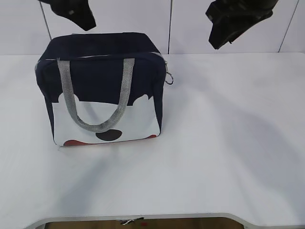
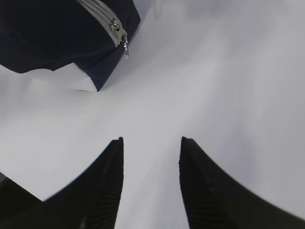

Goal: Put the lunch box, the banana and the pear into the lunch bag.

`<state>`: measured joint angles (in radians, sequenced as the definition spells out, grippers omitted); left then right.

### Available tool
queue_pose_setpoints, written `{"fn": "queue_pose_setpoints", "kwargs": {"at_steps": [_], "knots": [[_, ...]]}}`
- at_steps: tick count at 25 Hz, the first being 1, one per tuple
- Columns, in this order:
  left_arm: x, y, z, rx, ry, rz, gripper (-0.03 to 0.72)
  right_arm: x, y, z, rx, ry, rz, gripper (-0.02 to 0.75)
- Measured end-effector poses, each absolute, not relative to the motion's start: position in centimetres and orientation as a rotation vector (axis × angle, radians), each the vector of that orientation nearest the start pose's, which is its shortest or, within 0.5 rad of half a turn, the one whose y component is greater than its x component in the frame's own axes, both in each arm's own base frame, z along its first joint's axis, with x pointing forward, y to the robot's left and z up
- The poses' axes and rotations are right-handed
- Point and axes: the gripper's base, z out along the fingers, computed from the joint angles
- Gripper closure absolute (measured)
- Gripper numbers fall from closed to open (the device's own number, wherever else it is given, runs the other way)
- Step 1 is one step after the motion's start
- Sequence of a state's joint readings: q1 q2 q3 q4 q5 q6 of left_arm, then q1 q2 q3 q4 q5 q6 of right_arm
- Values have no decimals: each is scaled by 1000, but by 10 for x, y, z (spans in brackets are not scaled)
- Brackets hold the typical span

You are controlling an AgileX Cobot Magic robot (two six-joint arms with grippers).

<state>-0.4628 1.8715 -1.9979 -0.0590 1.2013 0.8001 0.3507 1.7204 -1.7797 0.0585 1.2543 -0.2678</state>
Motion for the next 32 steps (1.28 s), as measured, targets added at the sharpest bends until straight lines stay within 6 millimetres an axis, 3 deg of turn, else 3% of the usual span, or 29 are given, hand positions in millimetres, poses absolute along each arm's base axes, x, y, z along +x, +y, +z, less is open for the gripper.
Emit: {"fn": "queue_pose_setpoints", "kwargs": {"at_steps": [8,12,16,21,32], "knots": [[338,-179,413,1387,2101,14,265,349,130,363,-631,2635,108,402],[326,-191,419,1398,2079,-10,265,354,130,357,-653,2644,63,403],[315,-210,402,1487,2090,-9,265,356,126,357,-748,2614,-22,403],[313,-211,375,1571,2147,91,272,356,125,357,-843,2585,-55,403],[320,-216,360,1619,2163,103,275,367,129,340,-930,2579,-78,403]]}}
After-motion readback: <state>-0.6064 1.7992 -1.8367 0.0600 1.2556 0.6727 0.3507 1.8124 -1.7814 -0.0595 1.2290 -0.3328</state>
